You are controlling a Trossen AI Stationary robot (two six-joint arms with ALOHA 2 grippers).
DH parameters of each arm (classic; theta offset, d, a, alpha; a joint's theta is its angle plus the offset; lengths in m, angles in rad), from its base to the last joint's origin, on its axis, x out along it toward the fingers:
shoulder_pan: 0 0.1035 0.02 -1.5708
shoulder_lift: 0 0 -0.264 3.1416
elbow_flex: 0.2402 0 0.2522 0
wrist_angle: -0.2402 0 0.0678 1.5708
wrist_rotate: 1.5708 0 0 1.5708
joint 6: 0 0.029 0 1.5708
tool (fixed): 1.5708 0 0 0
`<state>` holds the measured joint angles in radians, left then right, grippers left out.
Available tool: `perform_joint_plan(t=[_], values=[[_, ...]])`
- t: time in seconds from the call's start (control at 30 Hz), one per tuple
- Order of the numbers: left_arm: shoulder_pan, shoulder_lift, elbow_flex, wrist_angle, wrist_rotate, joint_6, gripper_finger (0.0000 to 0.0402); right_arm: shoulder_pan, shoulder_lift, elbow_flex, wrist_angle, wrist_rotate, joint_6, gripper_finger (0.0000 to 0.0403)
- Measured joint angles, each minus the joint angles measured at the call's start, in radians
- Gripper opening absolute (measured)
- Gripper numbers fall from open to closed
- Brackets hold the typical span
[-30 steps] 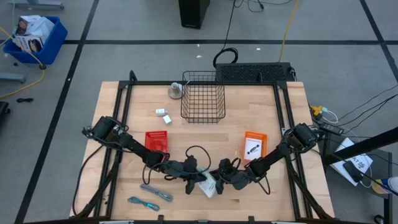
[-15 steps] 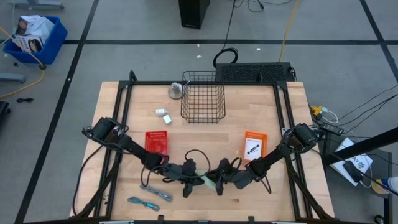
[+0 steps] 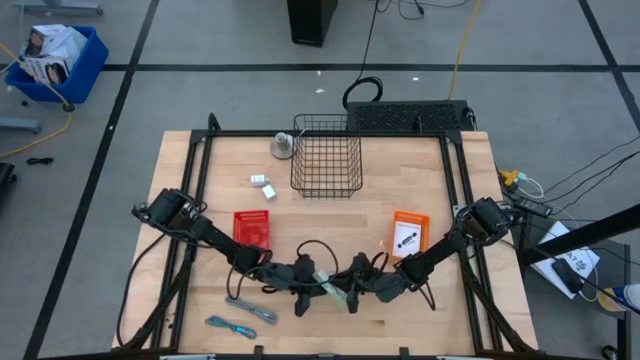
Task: Pick and place items into bin
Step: Put the card reader box into the orange bin
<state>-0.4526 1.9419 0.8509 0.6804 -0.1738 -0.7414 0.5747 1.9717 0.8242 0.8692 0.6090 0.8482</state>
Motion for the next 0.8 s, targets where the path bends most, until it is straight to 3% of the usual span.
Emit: perform_joint_plan(t=[0.8], values=[[0.0, 0.0, 0.0, -0.01, -0.01, 0.007, 0.0031, -0.013, 0.0, -0.001, -0.03, -0.012, -0.111, 0.0047]])
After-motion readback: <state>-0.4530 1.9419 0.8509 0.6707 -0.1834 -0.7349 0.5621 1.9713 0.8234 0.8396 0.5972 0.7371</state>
